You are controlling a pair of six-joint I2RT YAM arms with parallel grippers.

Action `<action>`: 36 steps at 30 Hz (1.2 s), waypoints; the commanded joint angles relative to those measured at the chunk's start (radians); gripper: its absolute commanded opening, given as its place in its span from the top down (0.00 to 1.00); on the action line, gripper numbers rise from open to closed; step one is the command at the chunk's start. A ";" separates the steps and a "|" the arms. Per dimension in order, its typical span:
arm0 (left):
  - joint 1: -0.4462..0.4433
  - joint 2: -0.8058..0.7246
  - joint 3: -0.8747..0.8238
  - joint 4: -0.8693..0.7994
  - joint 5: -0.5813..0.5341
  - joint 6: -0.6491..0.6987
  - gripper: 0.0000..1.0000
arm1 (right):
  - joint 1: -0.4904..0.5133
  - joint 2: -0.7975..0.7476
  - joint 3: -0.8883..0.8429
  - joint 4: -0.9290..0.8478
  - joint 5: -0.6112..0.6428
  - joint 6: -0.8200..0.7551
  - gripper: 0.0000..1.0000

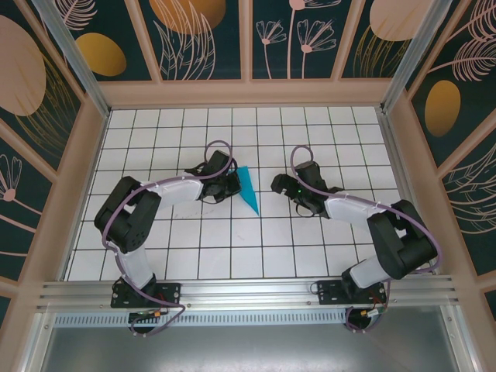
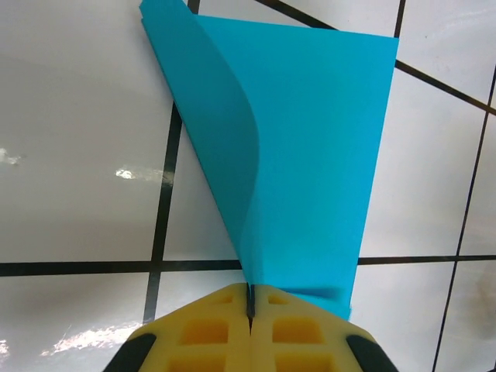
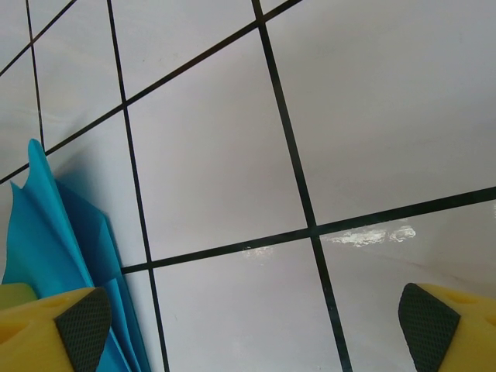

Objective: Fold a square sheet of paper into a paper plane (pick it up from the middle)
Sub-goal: Move a paper plane to the center of the table.

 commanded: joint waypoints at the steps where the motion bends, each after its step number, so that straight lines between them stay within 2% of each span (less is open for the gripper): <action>1: -0.002 -0.045 0.006 0.026 -0.016 0.022 1.00 | 0.001 0.005 0.032 -0.023 0.000 0.016 0.03; 5: -0.003 -0.083 0.026 0.072 0.007 0.058 1.00 | 0.001 -0.021 0.039 -0.030 -0.002 0.019 0.04; 10: -0.002 -0.127 0.060 0.138 0.105 0.130 1.00 | -0.003 -0.077 0.035 -0.021 -0.005 0.032 0.05; 21: -0.003 -0.014 0.035 0.351 0.337 0.189 1.00 | -0.029 -0.206 -0.038 0.075 -0.047 0.051 0.09; 23: -0.002 0.014 0.020 0.394 0.368 0.193 1.00 | -0.030 -0.202 -0.042 0.085 -0.061 0.045 0.12; 25: 0.000 0.045 0.011 0.428 0.388 0.181 1.00 | -0.029 -0.188 -0.050 0.109 -0.099 0.033 0.24; 28: -0.001 0.090 0.010 0.461 0.399 0.173 1.00 | -0.030 -0.156 -0.059 0.143 -0.141 0.033 0.35; 32: -0.001 0.120 -0.005 0.478 0.400 0.166 1.00 | -0.029 -0.115 -0.058 0.171 -0.180 0.041 0.40; 36: 0.004 0.117 -0.029 0.455 0.352 0.176 1.00 | -0.026 -0.070 -0.044 0.173 -0.209 0.031 0.42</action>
